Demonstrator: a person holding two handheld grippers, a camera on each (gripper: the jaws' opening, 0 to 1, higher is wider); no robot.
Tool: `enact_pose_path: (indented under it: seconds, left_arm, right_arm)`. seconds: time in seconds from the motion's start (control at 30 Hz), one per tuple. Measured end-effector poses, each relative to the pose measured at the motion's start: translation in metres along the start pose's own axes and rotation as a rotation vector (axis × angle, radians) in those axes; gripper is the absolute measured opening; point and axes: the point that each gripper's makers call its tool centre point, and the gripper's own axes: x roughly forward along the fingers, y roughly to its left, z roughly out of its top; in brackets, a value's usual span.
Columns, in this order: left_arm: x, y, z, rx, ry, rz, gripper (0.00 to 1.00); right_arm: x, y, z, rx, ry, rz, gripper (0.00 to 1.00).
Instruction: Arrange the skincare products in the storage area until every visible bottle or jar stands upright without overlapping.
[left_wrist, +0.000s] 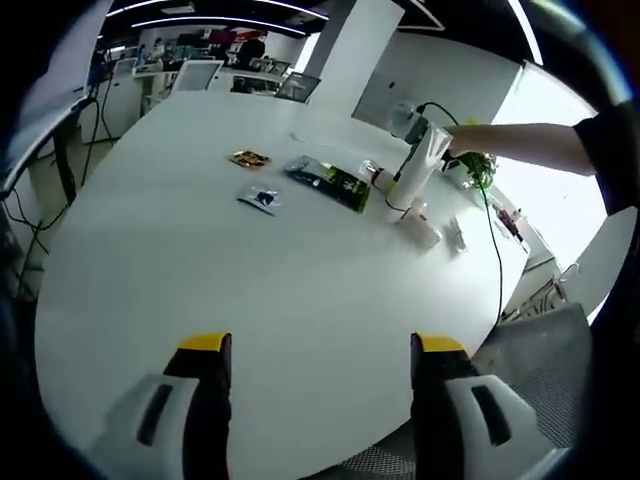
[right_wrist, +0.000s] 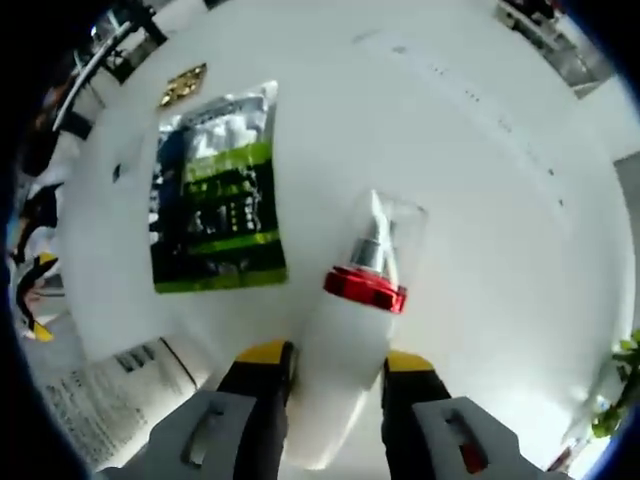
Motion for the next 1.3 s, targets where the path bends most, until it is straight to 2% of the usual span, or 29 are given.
enact_pose_path:
  seconds: [0.17,0.2,0.23,0.27,0.4,0.43,0.5,0.53,0.63,0.73,0.9,0.93,1.0,1.03,1.13,1.2,1.3]
  left_arm:
    - [0.001,-0.005,0.007,0.017,-0.009,-0.013,0.67]
    - [0.001,-0.005,0.008,0.018,-0.012,-0.014,0.67]
    - [0.0,-0.005,0.009,0.018,-0.013,-0.013,0.67]
    - [-0.001,-0.004,0.008,0.018,-0.014,-0.011,0.67]
    - [-0.004,-0.004,0.007,0.021,-0.007,-0.006,0.67]
    - [-0.007,-0.004,0.008,0.026,-0.006,-0.005,0.66]
    - [-0.013,-0.004,0.011,0.031,-0.019,-0.001,0.66]
    - [-0.014,-0.004,0.012,0.03,-0.022,0.0,0.66]
    - [-0.019,-0.002,0.011,0.036,-0.022,0.01,0.66]
    - [-0.023,-0.002,0.009,0.039,-0.019,0.018,0.66]
    - [-0.026,-0.009,0.014,0.058,-0.018,0.015,0.65]
    - [-0.026,-0.013,0.018,0.067,-0.025,0.008,0.65]
    - [-0.026,-0.02,0.025,0.083,-0.037,-0.008,0.66]
    - [-0.025,-0.026,0.031,0.099,-0.045,-0.024,0.66]
    - [-0.024,-0.043,0.044,0.152,-0.07,-0.08,0.64]
    - [-0.024,-0.056,0.049,0.173,-0.074,-0.116,0.63]
    - [-0.024,-0.072,0.057,0.204,-0.085,-0.149,0.65]
  right_arm:
    - [-0.002,0.001,-0.001,0.008,0.015,-0.003,0.28]
    - [-0.002,-0.002,-0.001,0.076,0.009,-0.021,0.27]
    - [-0.003,-0.002,-0.001,0.036,0.006,-0.011,0.26]
    - [-0.003,-0.001,-0.001,0.041,0.003,-0.014,0.25]
    - [-0.004,-0.003,-0.002,0.064,-0.053,-0.016,0.21]
    - [-0.004,-0.004,0.001,0.039,-0.094,-0.017,0.21]
    - [-0.006,-0.007,0.003,0.057,-0.166,-0.014,0.2]
    - [-0.006,-0.007,0.002,0.085,-0.18,-0.004,0.2]
    - [-0.01,-0.015,-0.002,0.092,-0.213,-0.011,0.2]
    - [-0.018,-0.027,-0.002,0.105,-0.279,-0.016,0.19]
    - [-0.048,-0.034,0.0,0.301,-0.466,0.099,0.19]
    - [-0.057,-0.036,-0.001,0.332,-0.528,0.13,0.19]
    - [-0.071,-0.039,-0.005,0.385,-0.591,0.163,0.19]
    - [-0.083,-0.039,-0.007,0.389,-0.651,0.178,0.19]
    - [-0.11,-0.029,-0.022,0.406,-0.743,0.24,0.19]
    - [-0.118,-0.026,-0.034,0.409,-0.757,0.235,0.19]
    - [-0.137,-0.014,-0.047,0.412,-0.821,0.254,0.19]
